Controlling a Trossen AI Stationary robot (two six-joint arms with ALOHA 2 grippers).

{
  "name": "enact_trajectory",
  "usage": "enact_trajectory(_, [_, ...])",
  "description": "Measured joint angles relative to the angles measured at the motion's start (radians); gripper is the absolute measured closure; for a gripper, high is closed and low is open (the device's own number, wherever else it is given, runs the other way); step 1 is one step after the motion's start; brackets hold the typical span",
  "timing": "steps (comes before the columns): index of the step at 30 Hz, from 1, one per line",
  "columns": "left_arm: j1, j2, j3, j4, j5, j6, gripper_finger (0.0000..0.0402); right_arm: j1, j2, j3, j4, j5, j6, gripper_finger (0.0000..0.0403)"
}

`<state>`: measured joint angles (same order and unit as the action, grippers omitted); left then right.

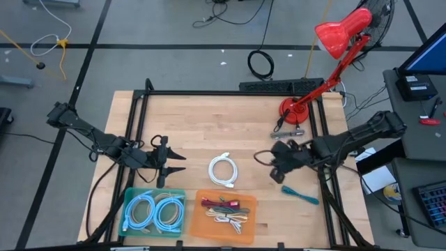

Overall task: Pick & Place USB Port
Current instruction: Put the black charger cable into the orange bin

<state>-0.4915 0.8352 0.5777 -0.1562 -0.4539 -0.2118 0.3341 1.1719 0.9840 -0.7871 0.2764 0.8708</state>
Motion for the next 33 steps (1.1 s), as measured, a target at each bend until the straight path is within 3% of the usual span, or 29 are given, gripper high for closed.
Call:
enact_trajectory(9, [0.000,0.000,0.000,0.000,-0.001,0.001,0.0229,0.173,-0.108,-0.297,0.069,-0.178,0.351,0.0375])
enact_trajectory(13, [0.000,0.000,0.000,0.000,-0.001,0.002,0.0229,0.235,-0.127,-0.350,0.069,-0.216,0.457,0.0384])
enact_trajectory(18, [0.000,0.000,0.000,-0.006,-0.001,0.001,0.0229,0.295,-0.129,-0.388,0.049,-0.365,0.568,0.0393])
enact_trajectory(23, [0.000,0.002,0.000,-0.007,-0.002,0.000,0.0229,0.338,-0.129,-0.392,0.068,-0.439,0.656,0.0388])
enact_trajectory(28, [0.000,0.002,0.000,-0.007,-0.002,0.000,0.0229,0.363,-0.129,-0.392,0.078,-0.458,0.683,0.0381])
enact_trajectory(33, [0.000,0.002,0.000,-0.007,-0.002,0.000,0.0229,0.340,-0.129,-0.392,-0.059,-0.251,0.595,0.0397])
